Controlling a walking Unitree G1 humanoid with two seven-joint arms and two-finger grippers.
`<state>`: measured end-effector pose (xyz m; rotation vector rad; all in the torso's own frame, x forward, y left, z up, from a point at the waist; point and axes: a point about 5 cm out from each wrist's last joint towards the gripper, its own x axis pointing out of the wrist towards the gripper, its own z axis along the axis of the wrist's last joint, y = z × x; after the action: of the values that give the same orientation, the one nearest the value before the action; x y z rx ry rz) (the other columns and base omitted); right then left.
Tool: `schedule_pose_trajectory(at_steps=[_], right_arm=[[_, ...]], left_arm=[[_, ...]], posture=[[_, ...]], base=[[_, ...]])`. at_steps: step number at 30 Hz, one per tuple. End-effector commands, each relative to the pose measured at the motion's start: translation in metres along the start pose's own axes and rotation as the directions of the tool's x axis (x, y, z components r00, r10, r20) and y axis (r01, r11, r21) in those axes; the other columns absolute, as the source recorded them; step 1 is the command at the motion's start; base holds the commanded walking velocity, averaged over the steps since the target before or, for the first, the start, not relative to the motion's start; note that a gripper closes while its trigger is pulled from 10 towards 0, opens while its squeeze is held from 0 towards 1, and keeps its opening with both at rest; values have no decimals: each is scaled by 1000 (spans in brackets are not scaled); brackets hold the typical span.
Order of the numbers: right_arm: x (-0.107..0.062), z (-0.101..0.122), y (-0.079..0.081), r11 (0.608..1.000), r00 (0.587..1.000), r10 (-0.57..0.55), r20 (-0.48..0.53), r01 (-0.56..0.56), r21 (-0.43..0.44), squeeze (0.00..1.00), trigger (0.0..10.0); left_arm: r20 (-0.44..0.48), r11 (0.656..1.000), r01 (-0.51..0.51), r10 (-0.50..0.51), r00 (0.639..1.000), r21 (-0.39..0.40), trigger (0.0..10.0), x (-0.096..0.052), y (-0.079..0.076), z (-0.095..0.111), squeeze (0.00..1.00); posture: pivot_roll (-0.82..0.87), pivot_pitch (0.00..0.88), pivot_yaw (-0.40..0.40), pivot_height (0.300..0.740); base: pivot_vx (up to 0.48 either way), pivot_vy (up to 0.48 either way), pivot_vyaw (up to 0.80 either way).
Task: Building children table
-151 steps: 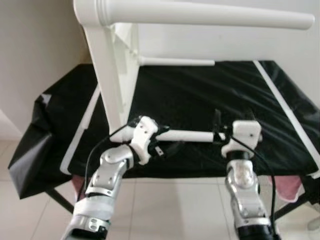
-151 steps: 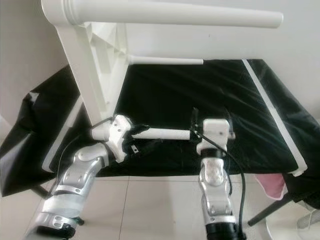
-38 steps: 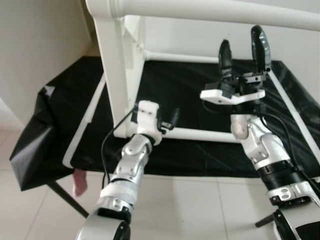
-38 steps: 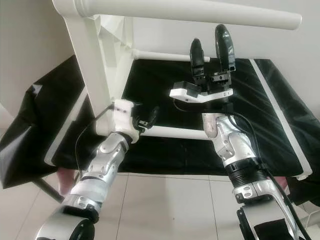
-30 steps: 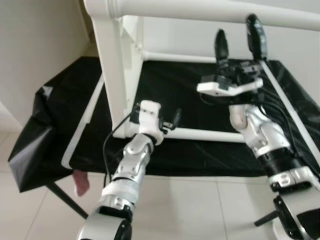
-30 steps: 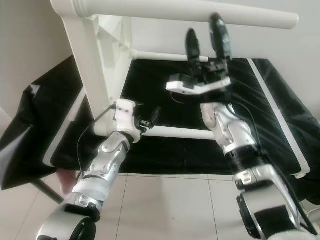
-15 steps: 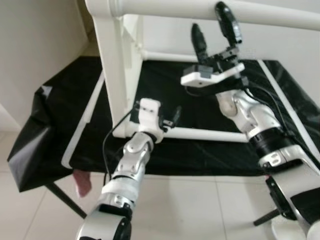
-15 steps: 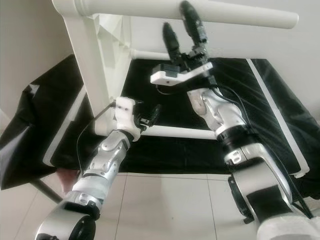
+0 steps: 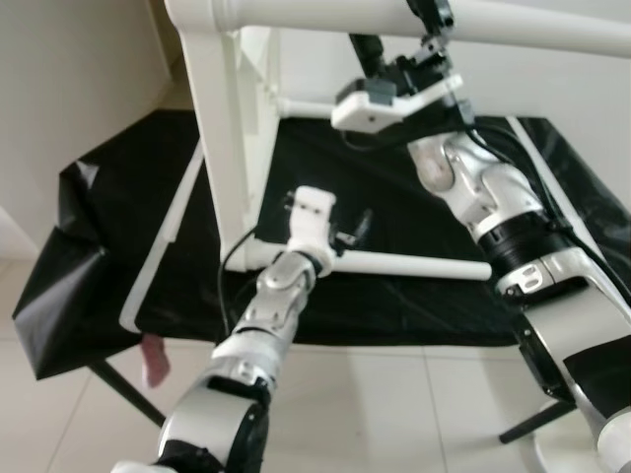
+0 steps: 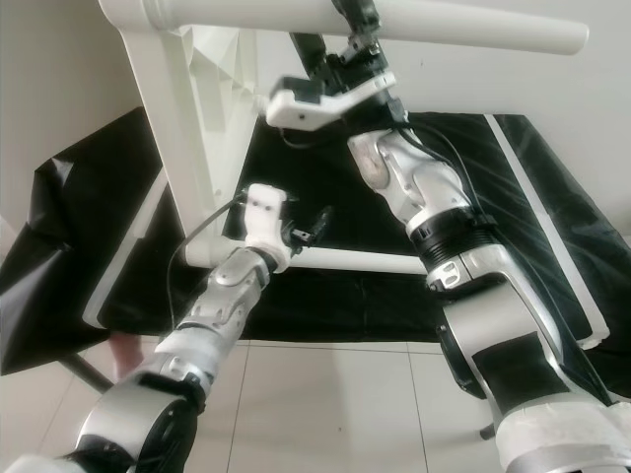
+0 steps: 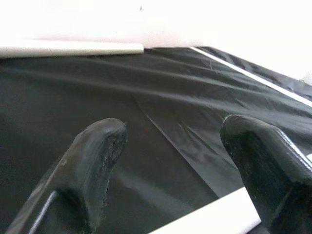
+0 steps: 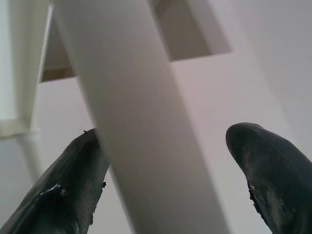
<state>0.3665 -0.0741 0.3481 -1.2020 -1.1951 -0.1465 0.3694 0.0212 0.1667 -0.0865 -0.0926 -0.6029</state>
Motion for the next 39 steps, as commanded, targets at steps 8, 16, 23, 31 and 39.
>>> schedule_pose_trajectory(at_steps=[8,16,23,31,39], right_arm=[[11,-10,-12,996,988,78,-135,-72,54,0,980],[12,-10,-31,990,979,74,-188,-50,129,0,0],[12,-19,-64,961,955,5,-298,78,267,0,0],[12,-26,-91,881,917,-61,-395,236,411,0,0],[-23,-80,-195,794,730,-347,-589,563,231,0,0]], left_arm=[[-108,982,-190,188,976,-9,10000,7,17,-2,0],[-254,948,-317,301,919,-21,10000,-9,35,-30,0],[-253,904,-423,424,870,61,10000,-17,57,-27,0],[-165,714,-636,693,702,292,10000,-26,100,3,0],[127,527,-759,784,608,381,10000,-21,146,128,0]], posture=[[-70,0,17,740],[-89,0,20,740],[-110,30,23,740],[-120,47,32,740],[-112,65,29,740]], base=[[0,0,0],[0,0,0],[0,0,0],[0,0,0],[0,0,0]])
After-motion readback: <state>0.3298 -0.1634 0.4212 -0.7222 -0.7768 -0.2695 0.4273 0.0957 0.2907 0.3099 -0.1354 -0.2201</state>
